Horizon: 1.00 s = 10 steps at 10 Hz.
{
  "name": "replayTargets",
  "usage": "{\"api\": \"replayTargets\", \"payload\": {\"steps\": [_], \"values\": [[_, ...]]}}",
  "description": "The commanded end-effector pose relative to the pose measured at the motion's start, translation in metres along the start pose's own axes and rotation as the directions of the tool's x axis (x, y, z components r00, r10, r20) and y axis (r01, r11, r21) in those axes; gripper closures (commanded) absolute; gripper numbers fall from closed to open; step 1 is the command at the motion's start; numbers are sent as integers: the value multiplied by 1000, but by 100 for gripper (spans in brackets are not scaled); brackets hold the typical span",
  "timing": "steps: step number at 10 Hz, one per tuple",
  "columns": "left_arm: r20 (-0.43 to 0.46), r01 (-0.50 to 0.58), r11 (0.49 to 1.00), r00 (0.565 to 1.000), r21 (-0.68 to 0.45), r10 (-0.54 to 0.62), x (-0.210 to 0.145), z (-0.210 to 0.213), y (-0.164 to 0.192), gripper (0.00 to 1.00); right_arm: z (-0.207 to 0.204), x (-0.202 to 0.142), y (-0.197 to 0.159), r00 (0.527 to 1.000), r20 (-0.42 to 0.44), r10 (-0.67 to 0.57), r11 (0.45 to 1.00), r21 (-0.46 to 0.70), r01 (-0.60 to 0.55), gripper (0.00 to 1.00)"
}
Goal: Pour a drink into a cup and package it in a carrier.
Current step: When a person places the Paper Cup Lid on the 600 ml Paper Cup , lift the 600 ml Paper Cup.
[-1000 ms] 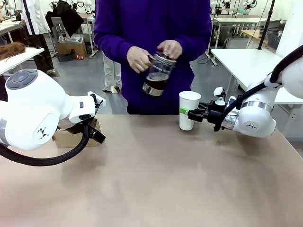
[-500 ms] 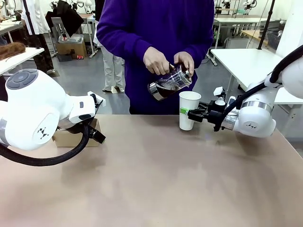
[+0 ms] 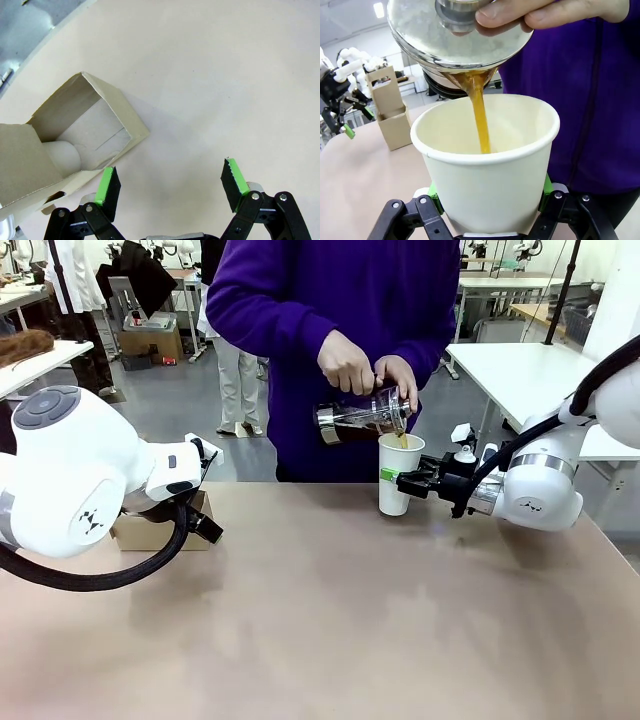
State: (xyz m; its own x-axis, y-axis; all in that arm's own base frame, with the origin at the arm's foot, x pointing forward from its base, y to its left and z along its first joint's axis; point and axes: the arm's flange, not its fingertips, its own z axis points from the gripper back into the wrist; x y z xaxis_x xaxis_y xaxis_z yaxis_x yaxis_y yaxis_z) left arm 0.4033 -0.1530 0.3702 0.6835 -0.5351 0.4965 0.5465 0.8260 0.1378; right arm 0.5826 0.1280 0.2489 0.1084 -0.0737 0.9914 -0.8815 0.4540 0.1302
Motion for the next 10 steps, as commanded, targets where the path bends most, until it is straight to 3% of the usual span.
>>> {"api": "replayTargets", "payload": {"steps": [1,10], "values": [[1,-2,1000,1000,-2,2,0,0,1,0,0,3,2,1000,1,3,1000,0,-3,20],[1,-2,1000,1000,-2,2,0,0,1,0,0,3,2,1000,1,3,1000,0,-3,20]]}}
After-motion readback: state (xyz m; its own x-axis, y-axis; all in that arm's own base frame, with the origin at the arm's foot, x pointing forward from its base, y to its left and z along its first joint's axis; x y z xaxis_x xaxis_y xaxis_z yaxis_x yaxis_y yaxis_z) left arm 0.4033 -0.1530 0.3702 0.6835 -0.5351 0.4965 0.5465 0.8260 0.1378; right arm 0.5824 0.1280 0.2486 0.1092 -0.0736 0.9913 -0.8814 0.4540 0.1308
